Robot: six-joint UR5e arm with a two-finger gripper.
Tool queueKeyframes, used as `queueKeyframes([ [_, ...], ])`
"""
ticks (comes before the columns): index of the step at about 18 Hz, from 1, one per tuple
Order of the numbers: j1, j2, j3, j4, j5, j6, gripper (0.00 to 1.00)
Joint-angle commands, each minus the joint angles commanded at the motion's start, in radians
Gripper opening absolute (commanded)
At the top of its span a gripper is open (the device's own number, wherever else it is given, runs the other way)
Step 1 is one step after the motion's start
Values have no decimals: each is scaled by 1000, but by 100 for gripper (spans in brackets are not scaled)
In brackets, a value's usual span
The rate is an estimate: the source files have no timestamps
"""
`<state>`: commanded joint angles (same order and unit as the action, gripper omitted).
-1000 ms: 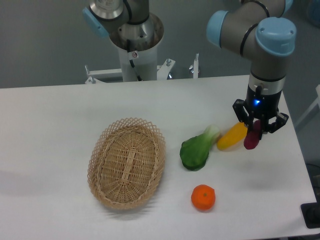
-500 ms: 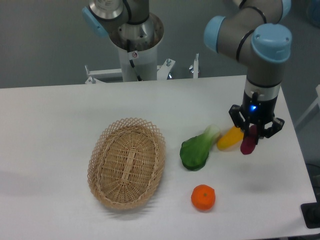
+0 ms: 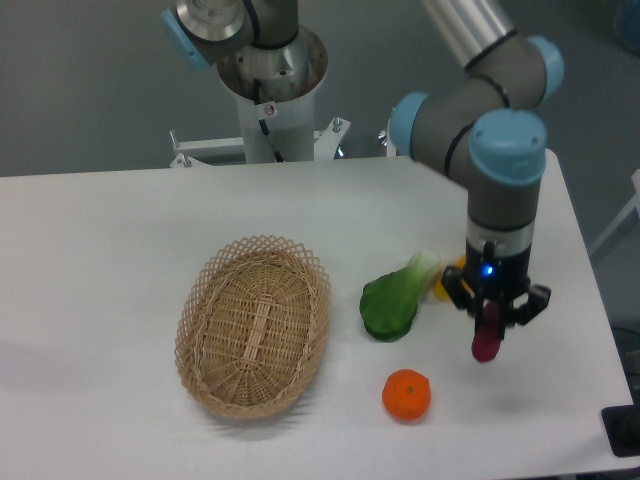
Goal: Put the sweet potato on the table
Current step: 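Lower the held sweet potato toward the table beside the yellow pepper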
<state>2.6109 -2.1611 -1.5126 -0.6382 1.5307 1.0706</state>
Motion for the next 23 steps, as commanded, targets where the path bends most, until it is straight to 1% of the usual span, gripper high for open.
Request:
queueKeyframes([
  [3,-14,-32,2,2,26,124,25],
  [6,-17,-52,-6,8,31,129,25],
  [8,-17,-48,-34,20,42,129,26],
  [11,-17,-34,-73,22,86,130,26],
  [16,-18,-19,-113,22,105,132,27],
  [18,-35,-17,-120,22,106,131,28],
  [21,-38,-9,-132,22,108,129,34],
  [22,-38,-3,-132,20,108,130,40],
  [23,-38,-2,-130,22,108,131,59],
])
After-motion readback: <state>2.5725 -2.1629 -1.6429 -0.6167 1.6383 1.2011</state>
